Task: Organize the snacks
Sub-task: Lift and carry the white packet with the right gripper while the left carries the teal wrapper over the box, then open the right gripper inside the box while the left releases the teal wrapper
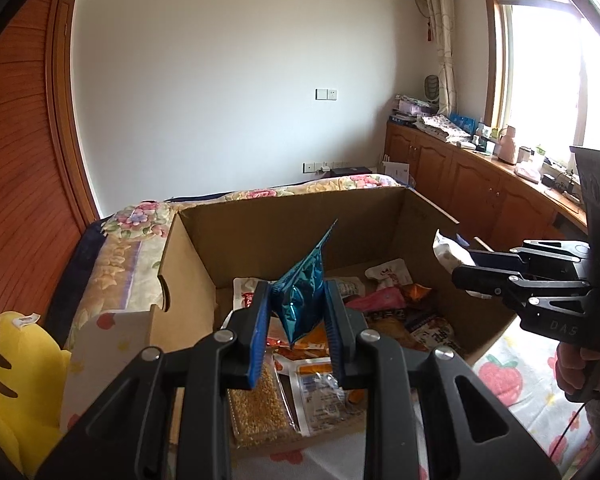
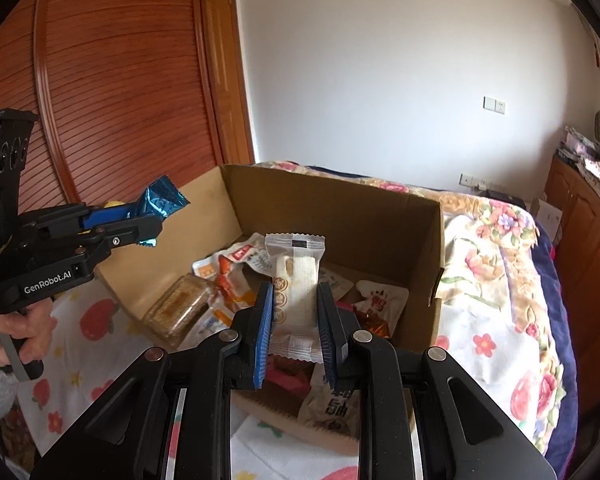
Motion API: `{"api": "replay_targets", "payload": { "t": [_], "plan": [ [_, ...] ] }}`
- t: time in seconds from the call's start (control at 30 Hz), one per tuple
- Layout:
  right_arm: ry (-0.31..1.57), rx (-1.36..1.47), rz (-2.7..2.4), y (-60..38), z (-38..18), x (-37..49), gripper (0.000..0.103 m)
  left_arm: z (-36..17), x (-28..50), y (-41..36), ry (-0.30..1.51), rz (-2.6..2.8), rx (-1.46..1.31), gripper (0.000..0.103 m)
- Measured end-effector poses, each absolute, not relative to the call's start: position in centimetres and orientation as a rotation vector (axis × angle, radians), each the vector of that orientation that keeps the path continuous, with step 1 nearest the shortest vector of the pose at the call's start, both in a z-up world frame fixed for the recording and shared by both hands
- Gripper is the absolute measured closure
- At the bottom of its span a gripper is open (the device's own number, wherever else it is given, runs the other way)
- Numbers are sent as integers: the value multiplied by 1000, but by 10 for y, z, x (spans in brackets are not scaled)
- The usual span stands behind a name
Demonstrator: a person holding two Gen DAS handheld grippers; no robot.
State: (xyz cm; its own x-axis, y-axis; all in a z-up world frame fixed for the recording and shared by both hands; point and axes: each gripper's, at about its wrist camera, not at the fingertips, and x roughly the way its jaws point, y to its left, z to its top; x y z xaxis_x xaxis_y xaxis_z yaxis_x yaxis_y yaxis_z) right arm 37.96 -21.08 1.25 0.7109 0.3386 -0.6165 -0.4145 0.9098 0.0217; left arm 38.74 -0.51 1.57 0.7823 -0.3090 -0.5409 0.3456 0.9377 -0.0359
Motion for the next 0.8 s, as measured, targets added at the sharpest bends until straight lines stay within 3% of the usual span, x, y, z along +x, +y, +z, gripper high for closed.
{"api": "replay_targets", "payload": {
  "t": [0.6, 0.7, 0.8],
  "plan": [
    [707, -89, 426, -208, -10, 403, 83, -3, 398, -15, 616, -360, 61, 74],
    [718, -84, 433, -207, -12, 406, 79, -3, 399, -16, 616, -345, 70, 60],
    [713, -91, 424, -204, -11, 406, 67, -3, 395, -18, 613, -337, 82, 59]
  ]
}}
